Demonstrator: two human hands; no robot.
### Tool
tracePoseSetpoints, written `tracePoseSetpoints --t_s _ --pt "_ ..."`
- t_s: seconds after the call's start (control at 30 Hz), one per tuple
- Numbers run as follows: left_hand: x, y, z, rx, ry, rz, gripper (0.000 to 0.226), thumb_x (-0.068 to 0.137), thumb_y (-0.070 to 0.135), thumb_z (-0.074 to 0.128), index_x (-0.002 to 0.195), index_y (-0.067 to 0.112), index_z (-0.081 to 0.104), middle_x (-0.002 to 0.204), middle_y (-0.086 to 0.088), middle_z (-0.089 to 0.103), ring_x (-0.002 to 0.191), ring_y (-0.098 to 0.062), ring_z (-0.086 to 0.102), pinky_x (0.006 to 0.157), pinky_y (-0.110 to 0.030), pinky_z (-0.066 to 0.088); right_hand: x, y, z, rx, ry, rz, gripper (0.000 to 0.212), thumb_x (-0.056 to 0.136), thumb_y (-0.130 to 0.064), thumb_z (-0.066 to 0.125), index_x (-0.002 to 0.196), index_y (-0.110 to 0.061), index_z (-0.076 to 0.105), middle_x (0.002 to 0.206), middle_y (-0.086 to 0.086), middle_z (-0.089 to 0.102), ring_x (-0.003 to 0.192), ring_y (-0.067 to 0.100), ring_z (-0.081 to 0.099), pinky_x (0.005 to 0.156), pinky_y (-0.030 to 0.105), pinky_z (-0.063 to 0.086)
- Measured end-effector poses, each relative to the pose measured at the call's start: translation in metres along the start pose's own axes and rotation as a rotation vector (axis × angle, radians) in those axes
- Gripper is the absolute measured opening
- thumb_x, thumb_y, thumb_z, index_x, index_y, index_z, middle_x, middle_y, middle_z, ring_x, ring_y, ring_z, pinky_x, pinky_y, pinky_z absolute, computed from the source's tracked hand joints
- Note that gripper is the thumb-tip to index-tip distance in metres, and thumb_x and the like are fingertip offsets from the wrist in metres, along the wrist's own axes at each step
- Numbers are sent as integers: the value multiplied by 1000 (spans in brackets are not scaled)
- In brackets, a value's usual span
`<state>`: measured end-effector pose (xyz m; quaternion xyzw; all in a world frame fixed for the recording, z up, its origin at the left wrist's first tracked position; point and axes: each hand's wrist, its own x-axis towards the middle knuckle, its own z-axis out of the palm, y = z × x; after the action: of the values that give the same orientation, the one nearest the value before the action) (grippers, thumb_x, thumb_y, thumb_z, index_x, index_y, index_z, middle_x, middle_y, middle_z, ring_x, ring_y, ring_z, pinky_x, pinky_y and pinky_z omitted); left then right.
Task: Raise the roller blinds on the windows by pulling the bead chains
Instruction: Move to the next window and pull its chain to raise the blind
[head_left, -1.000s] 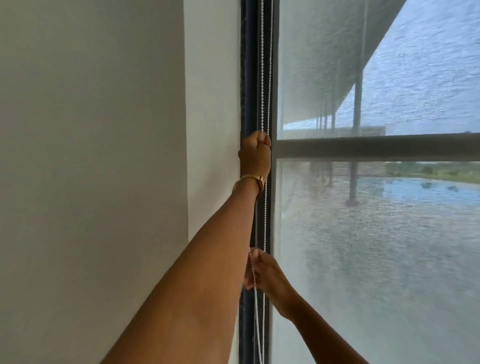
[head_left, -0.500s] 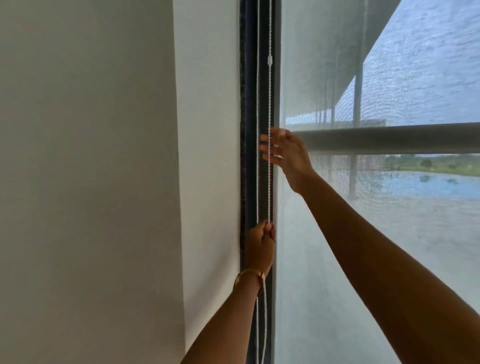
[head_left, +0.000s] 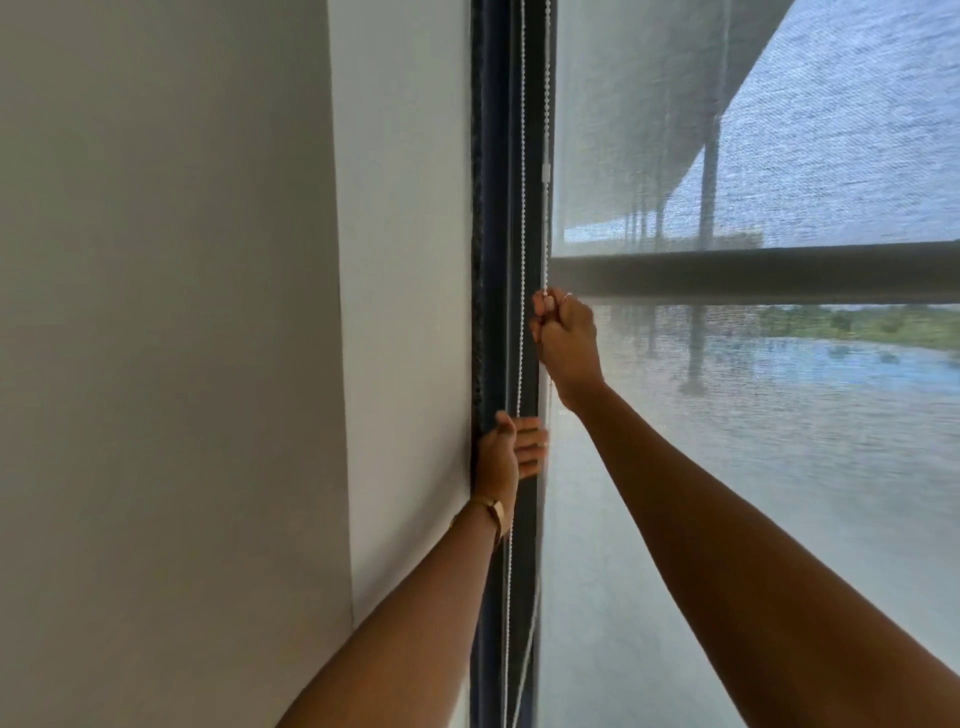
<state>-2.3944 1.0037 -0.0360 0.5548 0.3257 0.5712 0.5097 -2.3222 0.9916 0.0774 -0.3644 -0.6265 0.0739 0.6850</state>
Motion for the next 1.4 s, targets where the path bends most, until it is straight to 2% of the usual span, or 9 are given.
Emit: tracePoseSetpoints --t_s 0.13,0.23,0.47,0.6,0.73,1.1,1.2,1.3,1.4 --pt "21 61 13 -94 25 73 62 99 46 18 122 4 57 117 -13 66 102 -24 63 89 -36 50 -25 22 -2 -140 125 -89 21 88 0 37 70 -7 47 57 -5 44 55 8 42 54 16 37" --pt "30 103 24 -112 35 142 57 100 43 20 113 4 60 105 -13 67 80 -19 62 71 -30 50 -49 32 0 -158 141 -67 32 91 3 40 66 -17 45 55 -10 43 50 5 40 49 10 37" --pt "29 164 48 -68 -64 272 50 100 41 22 109 6 57 85 -7 67 69 -22 65 67 -35 56 -103 63 9 -132 104 20 36 95 -3 41 62 -18 41 52 -9 39 48 2 45 47 14 31" --pt "23 183 63 -24 31 410 32 98 19 29 90 12 59 67 1 57 48 -11 46 38 -18 37 -131 78 -4 -33 41 134 39 94 -1 40 62 -23 41 53 -6 41 44 4 44 49 15 37" --pt "16 164 69 -19 53 540 37 93 5 28 63 20 44 58 3 39 49 -8 32 40 -16 26 -141 81 -18 87 -59 239 26 91 0 35 69 -10 45 61 11 49 56 22 59 48 21 46" --pt "-18 104 65 23 62 459 36 96 13 36 63 22 47 57 3 38 42 -4 28 38 -15 24 -112 54 -74 337 -378 461 37 102 -28 29 111 -16 62 112 6 71 100 20 70 86 30 55" --pt "-31 82 58 57 86 431 34 94 5 34 64 18 45 61 1 39 54 -9 35 49 -17 35 -83 29 -84 347 -370 428 36 101 -26 28 106 -15 62 113 11 67 101 23 66 88 34 53" --pt "-41 61 48 134 131 416 29 96 9 36 72 13 53 67 -6 49 65 -21 48 72 -41 54 -57 11 -90 228 -454 360 29 100 -20 36 110 -13 62 116 11 66 109 28 63 91 36 54" --pt "-54 42 44 135 112 363 27 96 14 38 75 10 56 61 -11 47 52 -24 39 49 -30 50 -37 -3 -89 253 -496 375 31 100 -14 32 114 -12 60 126 15 61 117 31 60 94 35 52"
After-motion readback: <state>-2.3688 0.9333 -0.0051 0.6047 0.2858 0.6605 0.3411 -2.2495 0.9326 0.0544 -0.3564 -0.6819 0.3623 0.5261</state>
